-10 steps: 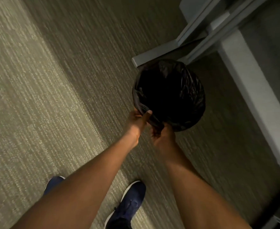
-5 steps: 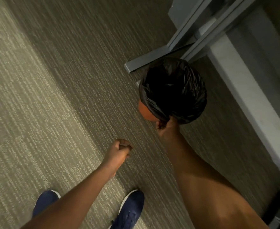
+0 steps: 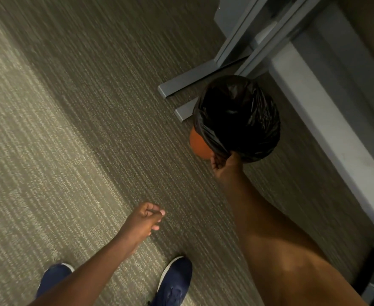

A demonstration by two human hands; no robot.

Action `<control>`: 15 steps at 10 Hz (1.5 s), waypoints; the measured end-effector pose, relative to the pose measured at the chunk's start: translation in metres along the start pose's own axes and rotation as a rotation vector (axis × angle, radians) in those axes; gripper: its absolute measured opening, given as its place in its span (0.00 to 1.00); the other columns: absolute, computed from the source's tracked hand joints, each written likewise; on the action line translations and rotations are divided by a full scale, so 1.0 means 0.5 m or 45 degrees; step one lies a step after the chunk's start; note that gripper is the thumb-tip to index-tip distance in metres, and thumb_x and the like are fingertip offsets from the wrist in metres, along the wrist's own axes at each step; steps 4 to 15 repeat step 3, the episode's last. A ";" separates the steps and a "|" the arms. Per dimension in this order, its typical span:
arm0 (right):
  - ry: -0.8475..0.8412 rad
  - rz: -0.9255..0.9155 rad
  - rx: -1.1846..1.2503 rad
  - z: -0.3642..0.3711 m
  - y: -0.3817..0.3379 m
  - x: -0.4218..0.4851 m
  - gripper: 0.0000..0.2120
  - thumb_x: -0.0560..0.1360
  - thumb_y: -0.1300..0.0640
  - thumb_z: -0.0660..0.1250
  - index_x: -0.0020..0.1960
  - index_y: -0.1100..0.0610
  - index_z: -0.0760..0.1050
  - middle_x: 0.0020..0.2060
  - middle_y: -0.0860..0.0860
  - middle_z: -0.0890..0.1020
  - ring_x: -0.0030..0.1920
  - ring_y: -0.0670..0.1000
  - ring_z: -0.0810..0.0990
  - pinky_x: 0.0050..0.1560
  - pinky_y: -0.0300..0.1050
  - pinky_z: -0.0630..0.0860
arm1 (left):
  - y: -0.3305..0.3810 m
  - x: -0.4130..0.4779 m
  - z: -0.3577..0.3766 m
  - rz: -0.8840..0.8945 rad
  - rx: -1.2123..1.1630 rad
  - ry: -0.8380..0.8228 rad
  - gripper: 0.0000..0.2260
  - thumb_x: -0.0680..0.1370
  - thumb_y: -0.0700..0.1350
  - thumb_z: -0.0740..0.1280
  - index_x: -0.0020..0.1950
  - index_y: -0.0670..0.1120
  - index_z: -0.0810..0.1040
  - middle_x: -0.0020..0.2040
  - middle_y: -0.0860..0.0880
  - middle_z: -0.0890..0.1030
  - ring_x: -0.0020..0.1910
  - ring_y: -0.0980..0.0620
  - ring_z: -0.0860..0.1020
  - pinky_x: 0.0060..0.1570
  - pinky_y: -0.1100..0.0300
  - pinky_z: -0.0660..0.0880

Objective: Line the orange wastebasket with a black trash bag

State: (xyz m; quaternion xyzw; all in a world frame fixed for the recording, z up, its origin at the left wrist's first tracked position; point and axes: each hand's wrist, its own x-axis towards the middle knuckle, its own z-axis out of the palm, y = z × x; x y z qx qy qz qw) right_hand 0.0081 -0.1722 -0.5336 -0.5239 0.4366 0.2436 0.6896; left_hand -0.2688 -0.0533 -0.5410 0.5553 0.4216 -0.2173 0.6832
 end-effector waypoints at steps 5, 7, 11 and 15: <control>-0.092 0.060 -0.153 -0.029 -0.021 -0.027 0.42 0.66 0.24 0.66 0.57 0.62 0.72 0.53 0.61 0.79 0.50 0.61 0.82 0.45 0.52 0.81 | -0.014 -0.020 -0.013 -0.021 0.057 -0.021 0.07 0.78 0.49 0.71 0.54 0.51 0.78 0.51 0.47 0.85 0.45 0.49 0.84 0.41 0.59 0.77; -0.092 0.060 -0.153 -0.029 -0.021 -0.027 0.42 0.66 0.24 0.66 0.57 0.62 0.72 0.53 0.61 0.79 0.50 0.61 0.82 0.45 0.52 0.81 | -0.014 -0.020 -0.013 -0.021 0.057 -0.021 0.07 0.78 0.49 0.71 0.54 0.51 0.78 0.51 0.47 0.85 0.45 0.49 0.84 0.41 0.59 0.77; -0.092 0.060 -0.153 -0.029 -0.021 -0.027 0.42 0.66 0.24 0.66 0.57 0.62 0.72 0.53 0.61 0.79 0.50 0.61 0.82 0.45 0.52 0.81 | -0.014 -0.020 -0.013 -0.021 0.057 -0.021 0.07 0.78 0.49 0.71 0.54 0.51 0.78 0.51 0.47 0.85 0.45 0.49 0.84 0.41 0.59 0.77; -0.092 0.060 -0.153 -0.029 -0.021 -0.027 0.42 0.66 0.24 0.66 0.57 0.62 0.72 0.53 0.61 0.79 0.50 0.61 0.82 0.45 0.52 0.81 | -0.014 -0.020 -0.013 -0.021 0.057 -0.021 0.07 0.78 0.49 0.71 0.54 0.51 0.78 0.51 0.47 0.85 0.45 0.49 0.84 0.41 0.59 0.77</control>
